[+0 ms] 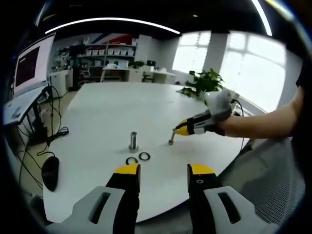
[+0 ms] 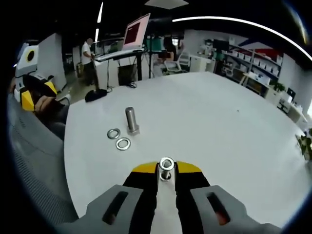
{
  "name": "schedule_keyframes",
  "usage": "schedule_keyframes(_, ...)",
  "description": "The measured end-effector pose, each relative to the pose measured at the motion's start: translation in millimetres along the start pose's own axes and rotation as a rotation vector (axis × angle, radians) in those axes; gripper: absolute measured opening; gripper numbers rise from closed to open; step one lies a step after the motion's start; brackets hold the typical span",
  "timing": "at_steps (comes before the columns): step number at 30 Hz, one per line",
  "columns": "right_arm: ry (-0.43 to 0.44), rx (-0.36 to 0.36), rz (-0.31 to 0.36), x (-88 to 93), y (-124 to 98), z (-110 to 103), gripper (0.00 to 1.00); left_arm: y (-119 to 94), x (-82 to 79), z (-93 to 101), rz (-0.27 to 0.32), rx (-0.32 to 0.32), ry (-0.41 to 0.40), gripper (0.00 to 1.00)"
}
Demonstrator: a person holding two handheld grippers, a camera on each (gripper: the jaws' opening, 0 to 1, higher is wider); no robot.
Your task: Place the washer onto the threaded stud by aligning its center hole with the stud, sliding it down to the base, and recovering from edge contact or off-axis alignment until the washer reaches the visible bottom stop.
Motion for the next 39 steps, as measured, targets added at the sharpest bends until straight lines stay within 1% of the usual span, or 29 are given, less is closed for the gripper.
schedule_keyframes(11, 0.004, 0.011, 0.008, 0.6, 0.1, 1.9, 0.14, -0.1, 0.6, 0.2, -0.003, 0.002, -0.001, 0.36)
schedule_keyframes(19, 0.002, 0.003, -0.004, 3.4, 2.9, 1.5, 0.14, 0.2, 1.0, 0.6, -0.008, 0.006, 0.002, 0.36)
schedule_keyframes(28, 0.001, -0.003, -0.023, 9.3, 5.0, 1.2, 0.14, 0.2, 1.5, 0.5, -0.010, 0.005, 0.000, 0.36)
schedule_keyframes(33, -0.012, -0.004, -0.032, 18.1, 8.1, 0.9, 0.14, -0.1, 1.7, 0.5, -0.010, 0.004, -0.001, 0.36)
schedule_keyframes(39, -0.022, -0.011, -0.058, 24.5, 7.9, -2.7, 0.14, -0.1, 1.4, 0.1, -0.006, 0.000, -0.003, 0.36)
Point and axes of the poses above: the point that each gripper's makers call its tool centre point, and the gripper's own axes: y roughly forward along the fingers, z roughly to its right, x roughly out of its underside, the point moved 8 cm from there along -y, roughly backward along the fingers, and after that the axes turned 12 degrees about z, right-handed, at the moved point
